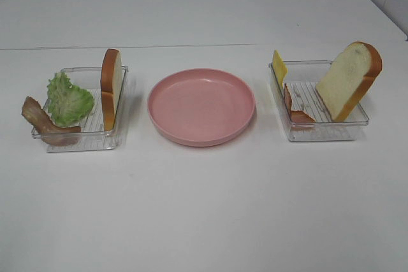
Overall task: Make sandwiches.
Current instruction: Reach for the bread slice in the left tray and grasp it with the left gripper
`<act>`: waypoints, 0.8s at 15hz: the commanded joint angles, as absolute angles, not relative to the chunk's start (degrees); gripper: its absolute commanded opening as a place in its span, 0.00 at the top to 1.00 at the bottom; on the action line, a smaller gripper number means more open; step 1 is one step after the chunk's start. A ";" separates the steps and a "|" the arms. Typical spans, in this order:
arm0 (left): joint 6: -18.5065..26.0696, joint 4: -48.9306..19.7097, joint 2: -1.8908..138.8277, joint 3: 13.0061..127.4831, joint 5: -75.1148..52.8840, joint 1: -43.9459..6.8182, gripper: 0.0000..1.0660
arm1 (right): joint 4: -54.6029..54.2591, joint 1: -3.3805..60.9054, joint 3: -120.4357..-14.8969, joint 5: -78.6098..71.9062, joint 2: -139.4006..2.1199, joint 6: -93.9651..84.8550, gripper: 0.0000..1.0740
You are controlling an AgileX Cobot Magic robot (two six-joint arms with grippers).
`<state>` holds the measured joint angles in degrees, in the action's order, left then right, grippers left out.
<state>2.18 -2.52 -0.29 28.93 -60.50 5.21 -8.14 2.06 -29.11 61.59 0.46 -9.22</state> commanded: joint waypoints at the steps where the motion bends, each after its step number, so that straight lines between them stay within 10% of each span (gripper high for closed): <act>1: 2.18 -2.81 -1.55 28.59 -59.87 5.33 0.29 | -8.02 2.01 -29.05 61.13 1.15 -9.45 0.21; 12: 2.18 -2.81 -1.55 28.59 -59.87 5.33 0.29 | -8.02 2.01 -29.05 61.13 1.15 -9.45 0.21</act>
<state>2.18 -2.52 -0.29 28.93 -60.45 5.21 -8.14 2.06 -29.11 61.59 0.46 -9.22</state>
